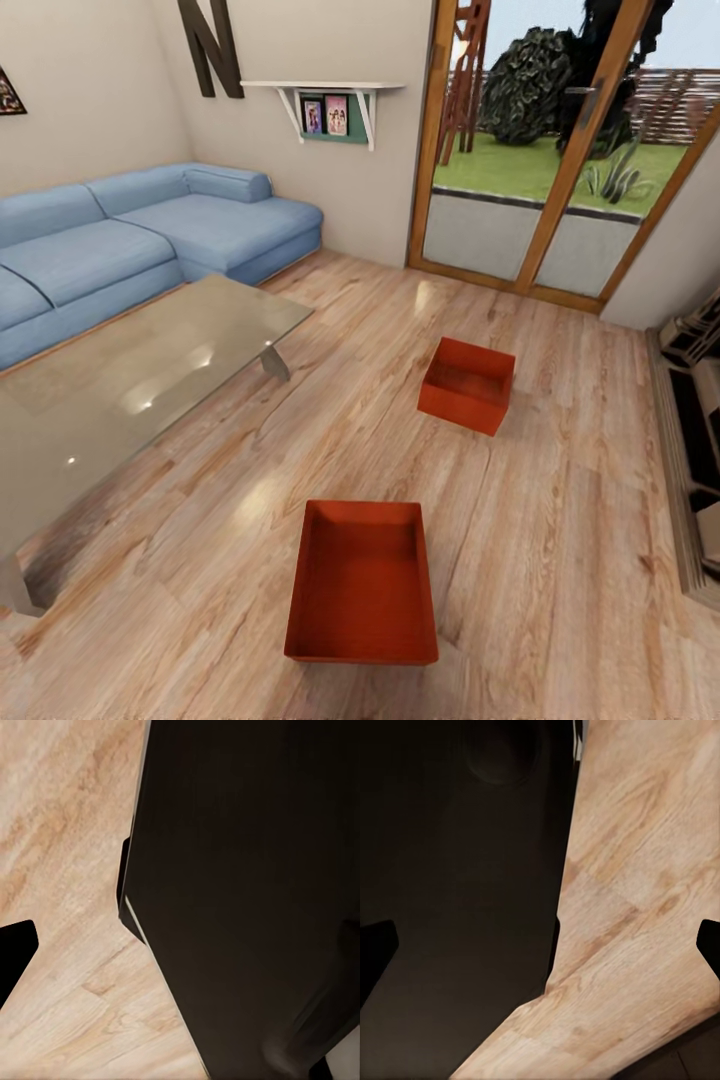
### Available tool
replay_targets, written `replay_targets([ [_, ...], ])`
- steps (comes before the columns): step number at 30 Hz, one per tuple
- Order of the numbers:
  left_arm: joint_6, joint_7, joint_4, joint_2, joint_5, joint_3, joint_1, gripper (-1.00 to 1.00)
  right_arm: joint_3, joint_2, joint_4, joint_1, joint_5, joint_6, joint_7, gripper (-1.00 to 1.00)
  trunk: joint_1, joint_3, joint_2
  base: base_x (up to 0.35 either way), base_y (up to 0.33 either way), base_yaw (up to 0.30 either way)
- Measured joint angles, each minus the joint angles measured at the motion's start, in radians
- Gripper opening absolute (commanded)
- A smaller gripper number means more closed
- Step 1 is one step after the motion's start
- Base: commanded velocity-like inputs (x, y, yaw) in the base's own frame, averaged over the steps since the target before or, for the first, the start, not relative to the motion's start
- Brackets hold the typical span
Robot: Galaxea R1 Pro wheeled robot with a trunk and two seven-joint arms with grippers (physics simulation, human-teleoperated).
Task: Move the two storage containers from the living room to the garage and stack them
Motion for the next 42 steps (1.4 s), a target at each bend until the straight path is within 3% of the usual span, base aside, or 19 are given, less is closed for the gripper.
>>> replay_targets([
  [33, 0.000, 0.000, 0.000, 0.000, 0.000, 0.000, 0.000, 1.00, 0.000, 0.000, 0.000, 0.000, 0.000, 0.000, -0.001, 1.00, 0.000, -0.052, 0.000, 0.000, 0.000, 0.000],
  [42, 0.000, 0.000, 0.000, 0.000, 0.000, 0.000, 0.000, 1.00, -0.003, 0.000, 0.000, 0.000, -0.004, 0.000, -0.002, 1.00, 0.000, -0.056, 0.000, 0.000, 0.000, 0.000],
])
